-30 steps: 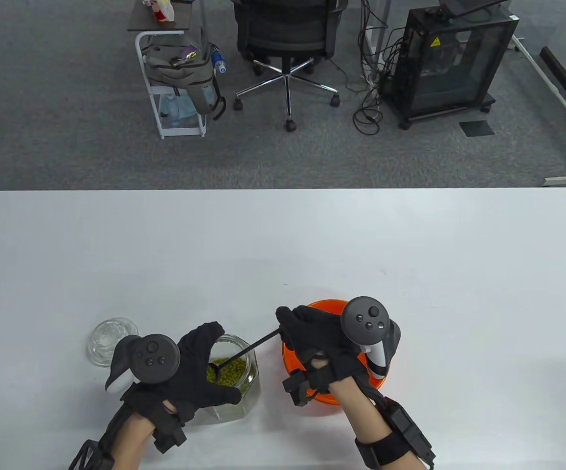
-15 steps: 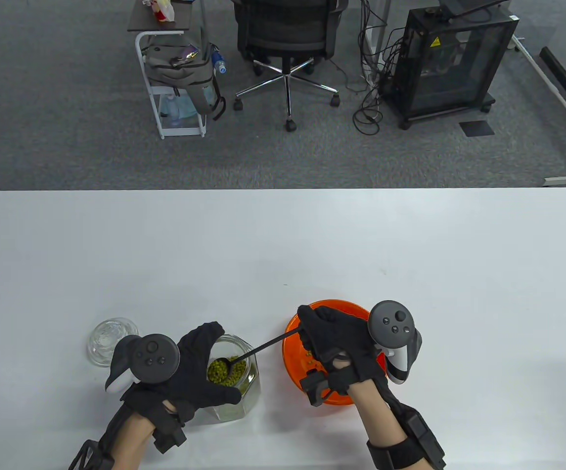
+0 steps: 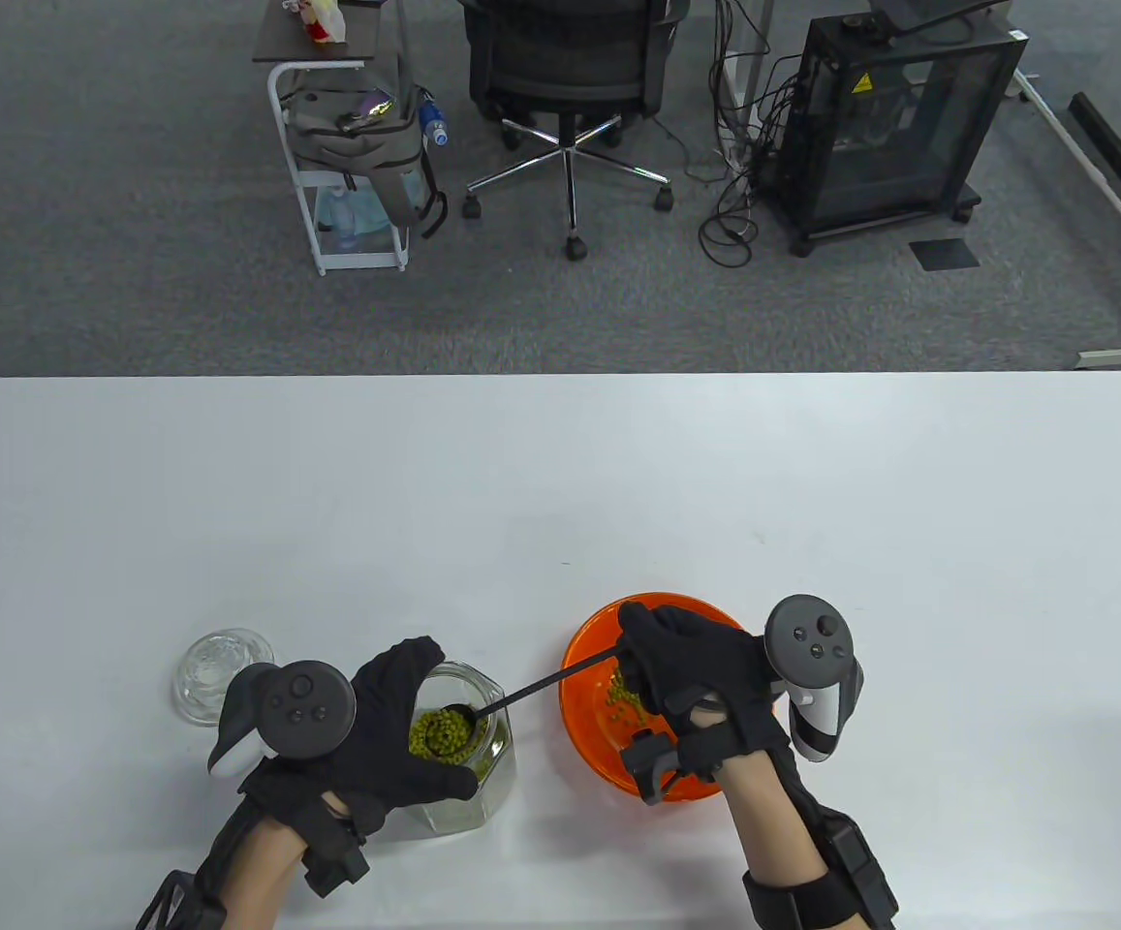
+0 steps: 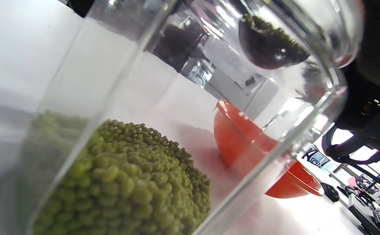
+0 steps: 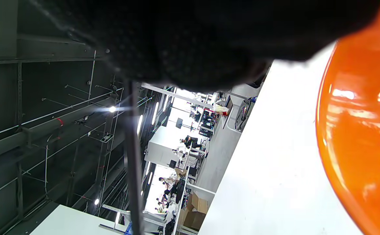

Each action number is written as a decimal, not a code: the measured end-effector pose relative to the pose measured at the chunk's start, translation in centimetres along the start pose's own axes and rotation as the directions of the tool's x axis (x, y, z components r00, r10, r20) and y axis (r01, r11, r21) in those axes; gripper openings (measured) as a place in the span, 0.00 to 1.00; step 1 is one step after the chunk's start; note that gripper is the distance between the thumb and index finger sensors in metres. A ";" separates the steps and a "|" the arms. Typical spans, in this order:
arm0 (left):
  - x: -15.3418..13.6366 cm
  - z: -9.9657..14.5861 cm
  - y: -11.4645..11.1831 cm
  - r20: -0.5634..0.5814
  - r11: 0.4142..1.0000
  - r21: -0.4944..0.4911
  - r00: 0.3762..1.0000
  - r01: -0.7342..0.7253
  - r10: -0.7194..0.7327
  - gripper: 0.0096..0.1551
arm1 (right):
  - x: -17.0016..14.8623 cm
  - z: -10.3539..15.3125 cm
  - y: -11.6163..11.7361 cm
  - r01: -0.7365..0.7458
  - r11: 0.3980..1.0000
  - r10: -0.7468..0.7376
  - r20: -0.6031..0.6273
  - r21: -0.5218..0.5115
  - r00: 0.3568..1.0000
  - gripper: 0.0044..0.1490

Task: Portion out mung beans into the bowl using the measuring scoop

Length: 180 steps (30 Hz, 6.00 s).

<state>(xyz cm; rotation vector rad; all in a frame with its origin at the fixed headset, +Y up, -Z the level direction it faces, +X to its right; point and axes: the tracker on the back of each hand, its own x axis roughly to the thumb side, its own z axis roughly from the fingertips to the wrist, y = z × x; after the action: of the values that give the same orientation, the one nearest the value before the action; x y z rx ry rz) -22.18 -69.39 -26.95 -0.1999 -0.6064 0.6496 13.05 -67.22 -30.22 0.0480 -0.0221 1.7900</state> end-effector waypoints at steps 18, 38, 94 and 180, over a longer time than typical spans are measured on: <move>0.0 0.0 0.0 0.000 1.000 0.000 1.000 -0.001 0.001 0.80 | 0.1 -0.5 -3.4 0.150 0.988 -0.150 -0.030 -0.029 0.988 0.26; 0.0 0.0 0.0 0.000 1.000 -0.001 1.000 -0.004 0.004 0.80 | -1.5 -0.5 -11.0 0.138 0.981 -0.149 -0.068 -0.137 0.987 0.26; 0.0 0.0 0.0 -0.001 1.000 -0.008 1.000 -0.001 0.001 0.80 | -1.2 1.9 -9.7 -0.464 0.863 0.485 0.069 -0.201 0.872 0.26; -0.2 0.0 -0.1 0.002 1.000 -0.005 1.000 -0.027 0.027 0.81 | 7.4 1.1 -2.5 -0.135 0.990 0.137 0.290 -0.026 0.947 0.26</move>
<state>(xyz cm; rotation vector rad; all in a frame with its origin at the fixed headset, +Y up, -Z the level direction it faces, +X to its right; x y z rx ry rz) -22.27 -69.55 -27.02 -0.2126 -0.6083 0.6747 13.87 -59.56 -28.77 0.3128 -0.2477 1.9074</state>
